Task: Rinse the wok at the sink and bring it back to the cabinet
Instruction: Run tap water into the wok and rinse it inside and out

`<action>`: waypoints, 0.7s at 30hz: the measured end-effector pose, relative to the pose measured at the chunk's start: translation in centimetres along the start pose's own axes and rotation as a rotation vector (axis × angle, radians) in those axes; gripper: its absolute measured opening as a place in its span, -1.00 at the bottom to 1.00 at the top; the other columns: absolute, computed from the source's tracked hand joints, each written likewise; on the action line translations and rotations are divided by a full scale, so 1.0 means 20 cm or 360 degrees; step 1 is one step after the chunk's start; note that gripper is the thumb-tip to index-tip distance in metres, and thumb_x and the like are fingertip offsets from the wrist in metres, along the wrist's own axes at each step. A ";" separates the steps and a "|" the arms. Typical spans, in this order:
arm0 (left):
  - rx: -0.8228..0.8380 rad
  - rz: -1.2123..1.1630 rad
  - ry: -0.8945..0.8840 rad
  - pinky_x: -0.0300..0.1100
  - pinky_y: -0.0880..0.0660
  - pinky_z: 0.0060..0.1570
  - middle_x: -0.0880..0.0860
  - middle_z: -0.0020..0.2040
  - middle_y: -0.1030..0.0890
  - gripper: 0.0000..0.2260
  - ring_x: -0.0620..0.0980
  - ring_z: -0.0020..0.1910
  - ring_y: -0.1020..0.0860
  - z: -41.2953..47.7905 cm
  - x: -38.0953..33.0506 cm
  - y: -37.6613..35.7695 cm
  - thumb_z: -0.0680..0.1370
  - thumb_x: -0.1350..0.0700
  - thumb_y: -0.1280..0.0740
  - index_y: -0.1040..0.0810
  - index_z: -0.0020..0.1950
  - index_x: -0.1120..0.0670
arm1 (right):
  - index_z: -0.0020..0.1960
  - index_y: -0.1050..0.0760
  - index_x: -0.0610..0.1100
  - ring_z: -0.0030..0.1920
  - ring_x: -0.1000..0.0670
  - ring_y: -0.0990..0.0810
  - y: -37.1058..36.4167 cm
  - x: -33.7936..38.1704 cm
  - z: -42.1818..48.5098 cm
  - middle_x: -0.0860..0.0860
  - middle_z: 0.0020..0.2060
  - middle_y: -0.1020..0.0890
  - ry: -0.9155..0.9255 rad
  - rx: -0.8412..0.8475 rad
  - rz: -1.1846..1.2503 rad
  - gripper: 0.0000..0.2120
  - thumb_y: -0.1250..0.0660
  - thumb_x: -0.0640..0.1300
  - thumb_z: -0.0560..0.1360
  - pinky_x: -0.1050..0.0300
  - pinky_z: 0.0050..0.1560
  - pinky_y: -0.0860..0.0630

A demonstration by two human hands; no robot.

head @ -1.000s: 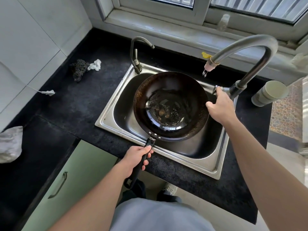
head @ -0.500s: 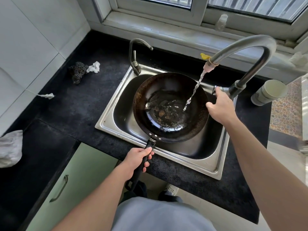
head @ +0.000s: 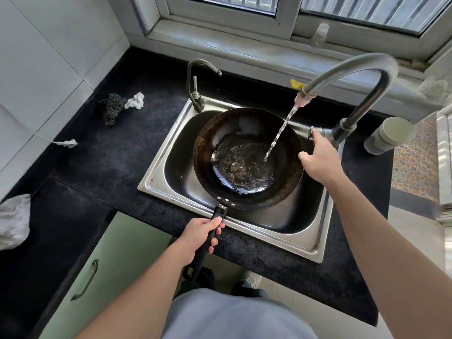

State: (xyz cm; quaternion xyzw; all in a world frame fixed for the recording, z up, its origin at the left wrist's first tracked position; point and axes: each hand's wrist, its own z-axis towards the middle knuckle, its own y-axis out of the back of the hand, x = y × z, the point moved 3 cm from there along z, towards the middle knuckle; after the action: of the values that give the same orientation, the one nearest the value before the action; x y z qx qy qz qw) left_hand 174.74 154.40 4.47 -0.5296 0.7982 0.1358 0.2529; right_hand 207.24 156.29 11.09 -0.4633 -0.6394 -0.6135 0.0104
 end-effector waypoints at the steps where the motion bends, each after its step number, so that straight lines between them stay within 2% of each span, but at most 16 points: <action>1: 0.0003 -0.0003 0.0004 -0.27 -0.34 -0.53 0.02 -0.30 -0.51 -0.76 -0.09 -0.50 -0.41 0.00 0.00 0.00 0.61 0.06 -0.32 -0.61 0.04 0.25 | 0.59 -0.12 -0.19 0.50 -0.20 -0.32 -0.01 -0.01 -0.01 -0.20 0.49 -0.36 -0.0014 -0.0011 0.0023 -0.32 -0.29 -0.19 0.53 -0.08 0.47 -0.27; 6: 0.0071 -0.0026 0.0030 -0.20 -0.46 -0.46 0.07 -0.23 -0.57 -0.75 -0.05 -0.43 -0.48 0.00 -0.01 0.01 0.60 0.11 -0.33 -0.60 0.06 0.31 | 0.58 -0.16 -0.21 0.49 -0.16 -0.36 -0.10 -0.04 -0.19 -0.17 0.49 -0.38 -0.0130 -0.0035 0.0132 -0.35 -0.30 -0.19 0.54 -0.09 0.49 -0.30; 8: 0.0133 -0.0047 0.0058 -0.17 -0.52 -0.40 0.11 -0.19 -0.59 -0.79 -0.02 -0.40 -0.51 0.00 -0.02 0.02 0.60 0.14 -0.34 -0.60 0.02 0.31 | 0.56 -0.20 -0.20 0.43 -0.13 -0.43 -0.16 -0.03 -0.30 -0.15 0.44 -0.44 -0.0167 -0.0049 0.0191 -0.38 -0.30 -0.22 0.54 -0.03 0.43 -0.35; 12: 0.0221 -0.0051 0.0105 -0.16 -0.56 -0.33 0.15 -0.18 -0.58 -0.82 0.00 -0.37 -0.54 0.01 -0.04 0.02 0.59 0.19 -0.34 -0.57 0.00 0.32 | 0.48 -0.32 -0.16 0.25 -0.06 -0.56 -0.31 0.04 -0.56 -0.07 0.26 -0.58 -0.0275 -0.0052 0.0329 -0.49 -0.32 -0.24 0.56 0.06 0.28 -0.46; 14: 0.0288 -0.0068 0.0143 -0.14 -0.59 -0.28 0.15 -0.20 -0.57 -0.83 0.01 -0.36 -0.55 0.01 -0.05 0.03 0.59 0.21 -0.33 -0.55 0.00 0.33 | 0.37 -0.43 -0.13 0.09 0.02 -0.60 -0.40 0.08 -0.71 -0.02 0.11 -0.63 -0.0334 -0.0045 0.0372 -0.62 -0.33 -0.22 0.56 0.07 0.23 -0.53; 16: 0.0371 -0.0053 0.0163 -0.12 -0.61 -0.19 0.16 -0.20 -0.59 -0.84 0.04 -0.30 -0.59 0.04 -0.06 0.05 0.59 0.22 -0.33 -0.55 0.01 0.34 | 0.21 -0.49 -0.10 -0.06 0.11 -0.60 -0.50 0.13 -0.85 0.05 -0.04 -0.64 -0.0424 -0.0012 0.0430 -0.77 -0.36 -0.16 0.56 0.10 0.12 -0.58; 17: 0.0401 -0.0041 0.0171 -0.10 -0.63 -0.13 0.18 -0.19 -0.61 -0.84 0.06 -0.25 -0.63 0.05 -0.06 0.06 0.59 0.23 -0.33 -0.56 0.01 0.35 | 0.14 -0.50 -0.07 -0.10 0.15 -0.59 -0.55 0.16 -0.92 0.07 -0.09 -0.64 -0.0483 0.0025 0.0454 -0.83 -0.37 -0.11 0.56 0.18 0.02 -0.57; 19: 0.0463 -0.0021 0.0178 -0.09 -0.64 -0.05 0.22 -0.14 -0.66 -0.83 0.07 -0.17 -0.68 0.07 -0.07 0.07 0.58 0.24 -0.34 -0.58 0.02 0.37 | 0.06 -0.50 -0.01 -0.12 0.18 -0.59 -0.66 0.19 -1.02 0.12 -0.14 -0.64 -0.0593 0.0114 0.0512 -0.83 -0.39 0.04 0.54 0.34 -0.15 -0.48; 21: 0.0526 0.0004 0.0192 -0.14 -0.66 -0.13 0.25 -0.07 -0.69 -0.82 0.03 -0.20 -0.70 0.08 -0.07 0.08 0.58 0.24 -0.33 -0.59 0.06 0.37 | 0.02 -0.51 0.03 -0.15 0.18 -0.61 -0.75 0.23 -1.08 0.14 -0.18 -0.65 -0.0668 0.0177 0.0534 -0.77 -0.41 0.15 0.50 0.37 -0.20 -0.46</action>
State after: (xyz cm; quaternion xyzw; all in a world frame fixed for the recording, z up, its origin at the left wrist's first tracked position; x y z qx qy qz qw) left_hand 174.08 156.97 3.94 -0.4868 0.8241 -0.0289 0.2881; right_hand 183.64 144.50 7.47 -0.6784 -0.5745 -0.4579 0.0047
